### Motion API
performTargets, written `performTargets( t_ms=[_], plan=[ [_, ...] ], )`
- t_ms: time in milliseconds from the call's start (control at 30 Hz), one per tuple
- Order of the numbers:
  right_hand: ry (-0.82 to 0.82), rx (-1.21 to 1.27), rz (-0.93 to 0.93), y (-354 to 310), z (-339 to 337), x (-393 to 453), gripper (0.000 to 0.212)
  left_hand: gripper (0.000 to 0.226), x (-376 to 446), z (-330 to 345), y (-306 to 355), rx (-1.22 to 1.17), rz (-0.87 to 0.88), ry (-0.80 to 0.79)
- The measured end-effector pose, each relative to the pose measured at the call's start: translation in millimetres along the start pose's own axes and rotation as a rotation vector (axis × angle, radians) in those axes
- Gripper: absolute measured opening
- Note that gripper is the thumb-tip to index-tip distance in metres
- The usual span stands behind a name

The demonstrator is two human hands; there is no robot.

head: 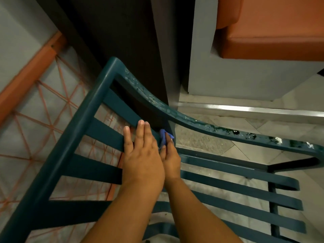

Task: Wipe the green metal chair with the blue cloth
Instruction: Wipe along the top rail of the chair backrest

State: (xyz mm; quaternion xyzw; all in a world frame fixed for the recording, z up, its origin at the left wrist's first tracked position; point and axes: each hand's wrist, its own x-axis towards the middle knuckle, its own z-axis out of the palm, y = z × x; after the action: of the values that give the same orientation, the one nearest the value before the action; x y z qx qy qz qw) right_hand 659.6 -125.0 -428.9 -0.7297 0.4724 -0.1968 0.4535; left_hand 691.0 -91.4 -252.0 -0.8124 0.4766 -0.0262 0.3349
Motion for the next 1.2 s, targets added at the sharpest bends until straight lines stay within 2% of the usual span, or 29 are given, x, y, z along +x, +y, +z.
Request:
performTargets(
  t_ms=[100,167,200,233,267,333,500,567,633,700,767,867,933,1067,1133,1200],
  plan=[
    [-0.049,-0.130,0.010,22.6,0.2,2.5,0.041,0.068,2.5,8.6,8.5,-0.030,-0.004,0.043],
    [-0.091,-0.217,0.197,42.0,1.4,5.1,0.041,0.069,4.7,12.6,10.2,-0.034,-0.007,0.077],
    [-0.161,-0.282,0.242,50.0,-0.3,8.6,0.045,0.068,5.7,15.5,11.8,-0.028,-0.010,0.090],
    [-0.274,-0.343,0.234,58.8,-0.6,10.7,0.057,0.068,6.4,17.3,13.1,-0.024,-0.019,0.094],
    [-0.313,-0.305,0.283,66.8,0.1,12.9,0.071,0.067,5.7,17.7,13.9,-0.021,-0.027,0.089],
    [-0.278,-0.410,0.259,76.3,-6.2,17.3,0.083,0.069,5.9,19.5,16.9,-0.003,-0.038,0.081],
    [-0.249,-0.699,0.180,110.2,-46.5,-3.7,0.078,0.065,4.7,23.1,13.8,0.035,-0.037,0.092],
    [-0.248,-0.843,0.206,128.6,-76.0,-18.6,0.078,0.065,3.8,24.9,12.2,0.059,-0.024,0.095],
    [-0.232,-0.881,0.309,137.8,-102.2,-27.7,0.081,0.065,3.9,26.2,11.9,0.081,-0.027,0.090],
    [-0.217,-0.864,0.475,135.7,-113.3,-24.1,0.083,0.066,4.0,26.0,11.4,0.089,-0.020,0.084],
    [-0.270,-0.851,0.538,120.2,-106.4,-14.5,0.085,0.066,3.8,24.7,10.2,0.088,-0.010,0.076],
    [-0.404,-0.804,0.416,95.9,-61.8,6.3,0.087,0.067,3.0,24.1,7.9,0.092,0.008,0.073],
    [-0.441,-0.679,0.399,74.9,-28.7,19.3,0.084,0.069,2.3,23.3,5.2,0.091,0.019,0.068],
    [-0.318,-0.198,0.550,40.0,-12.3,27.9,0.056,0.068,0.9,18.5,-1.7,0.066,0.050,0.084],
    [-0.195,-0.088,0.418,26.3,-22.5,22.2,0.047,0.068,-0.4,11.9,-6.2,0.017,0.056,0.100],
    [-0.156,-0.020,0.268,2.7,-34.5,12.9,0.045,0.071,-3.3,0.6,-14.1,-0.060,0.046,0.139]
  ],
)
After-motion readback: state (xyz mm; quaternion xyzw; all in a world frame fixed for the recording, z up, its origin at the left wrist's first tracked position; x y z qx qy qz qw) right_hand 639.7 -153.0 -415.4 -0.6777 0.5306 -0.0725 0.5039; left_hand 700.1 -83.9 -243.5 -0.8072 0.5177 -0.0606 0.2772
